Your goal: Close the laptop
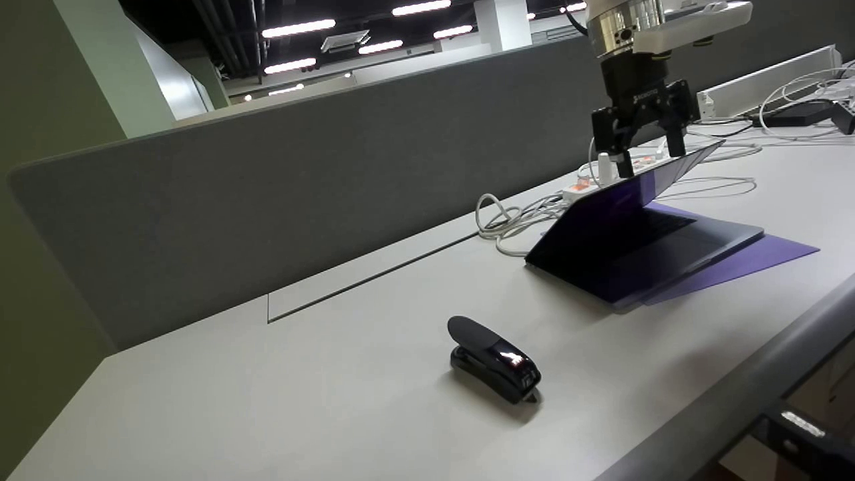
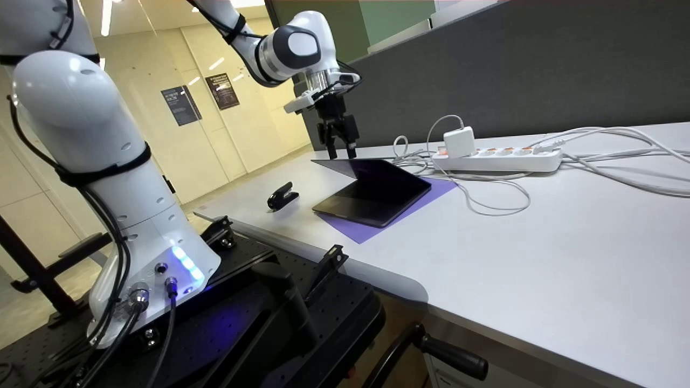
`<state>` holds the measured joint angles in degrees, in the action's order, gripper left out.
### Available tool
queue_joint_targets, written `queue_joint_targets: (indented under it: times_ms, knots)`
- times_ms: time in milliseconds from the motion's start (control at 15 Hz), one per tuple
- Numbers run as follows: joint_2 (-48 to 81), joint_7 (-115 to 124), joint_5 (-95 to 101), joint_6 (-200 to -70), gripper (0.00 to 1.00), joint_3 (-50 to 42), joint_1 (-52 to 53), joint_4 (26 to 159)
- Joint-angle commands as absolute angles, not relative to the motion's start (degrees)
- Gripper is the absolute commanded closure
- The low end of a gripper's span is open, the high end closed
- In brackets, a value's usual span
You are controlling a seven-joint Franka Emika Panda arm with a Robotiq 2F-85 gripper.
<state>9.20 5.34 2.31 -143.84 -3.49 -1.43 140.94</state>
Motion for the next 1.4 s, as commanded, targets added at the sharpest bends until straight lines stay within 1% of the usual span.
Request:
queue_joint_targets:
  times_ms: [0,800,1333]
  knots:
    - [9.49,4.52,2.18,-143.7,0.0,-3.28,-1.64,140.64]
    - [13.22,-5.9,-5.06,-147.65,0.0,-1.57,-3.53,140.92]
    - [15.8,-7.25,-7.42,-149.77,0.0,-0.87,-4.31,142.23]
